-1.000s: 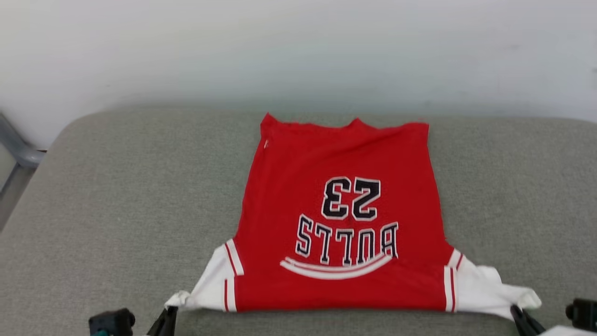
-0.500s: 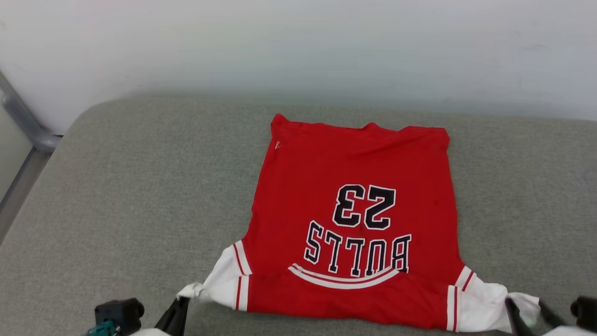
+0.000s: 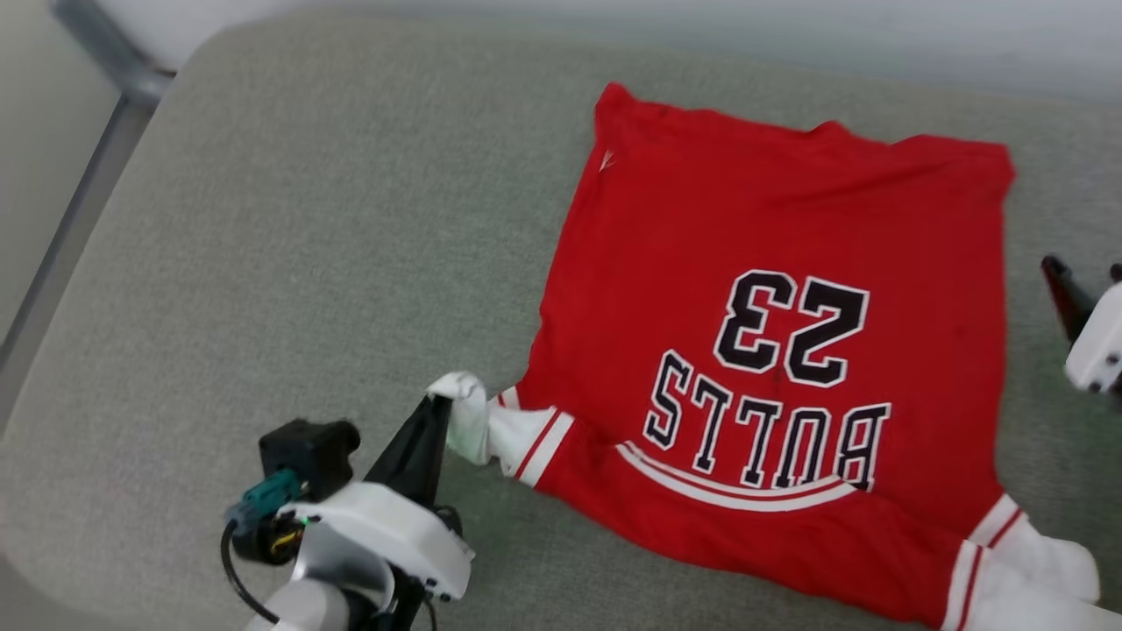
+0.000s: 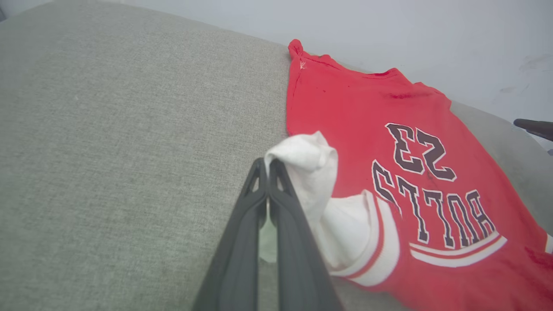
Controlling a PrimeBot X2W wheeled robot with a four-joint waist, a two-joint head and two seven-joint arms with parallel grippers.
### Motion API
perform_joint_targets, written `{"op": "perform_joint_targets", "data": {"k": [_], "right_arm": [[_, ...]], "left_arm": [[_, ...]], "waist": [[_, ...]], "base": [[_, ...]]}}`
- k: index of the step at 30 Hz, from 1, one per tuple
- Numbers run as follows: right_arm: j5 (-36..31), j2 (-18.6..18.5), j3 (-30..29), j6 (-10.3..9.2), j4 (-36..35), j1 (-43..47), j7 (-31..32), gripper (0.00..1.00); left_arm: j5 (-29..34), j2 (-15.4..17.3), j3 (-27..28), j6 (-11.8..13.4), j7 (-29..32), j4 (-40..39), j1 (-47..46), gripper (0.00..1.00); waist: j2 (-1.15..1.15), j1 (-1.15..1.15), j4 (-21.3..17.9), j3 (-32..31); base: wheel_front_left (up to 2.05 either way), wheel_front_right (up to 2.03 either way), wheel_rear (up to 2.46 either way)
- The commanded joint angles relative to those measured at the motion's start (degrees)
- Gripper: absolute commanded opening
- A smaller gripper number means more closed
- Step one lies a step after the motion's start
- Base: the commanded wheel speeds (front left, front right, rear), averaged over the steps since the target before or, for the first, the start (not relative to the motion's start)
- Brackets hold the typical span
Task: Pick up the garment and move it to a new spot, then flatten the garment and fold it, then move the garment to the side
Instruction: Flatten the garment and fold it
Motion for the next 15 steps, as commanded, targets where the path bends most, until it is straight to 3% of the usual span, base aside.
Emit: {"op": "perform_joint_targets", "data": {"k": [1, 7, 15], "right_arm": [[0.4, -1.6, 0.4, -0.02, 2.2, -3.7, 1.3, 1.00], [-0.1, -6.3, 2.6, -0.03, 12.1, -15.9, 8.8, 1.00], [-2.3, -8.6, 6.0, -0.03, 19.6, -27.1, 13.0, 1.00]], "left_arm": [[0.6, -0.6, -0.5, -0.7, -0.7, 0.3, -1.9, 0.00], [1.7, -3.0, -2.7, -3.3, -2.3, 1.9, -6.7, 0.00], [2.4, -4.8, -4.1, -5.4, -4.4, 2.7, -10.9, 0.00]], "waist": [[0.00, -0.02, 3.4, 3.6], [0.00, -0.02, 6.1, 7.9], [0.00, -0.02, 7.8, 12.3]], "base": [[0.00, 0.00, 0.00], [0.00, 0.00, 0.00], [0.00, 0.00, 0.00]]}}
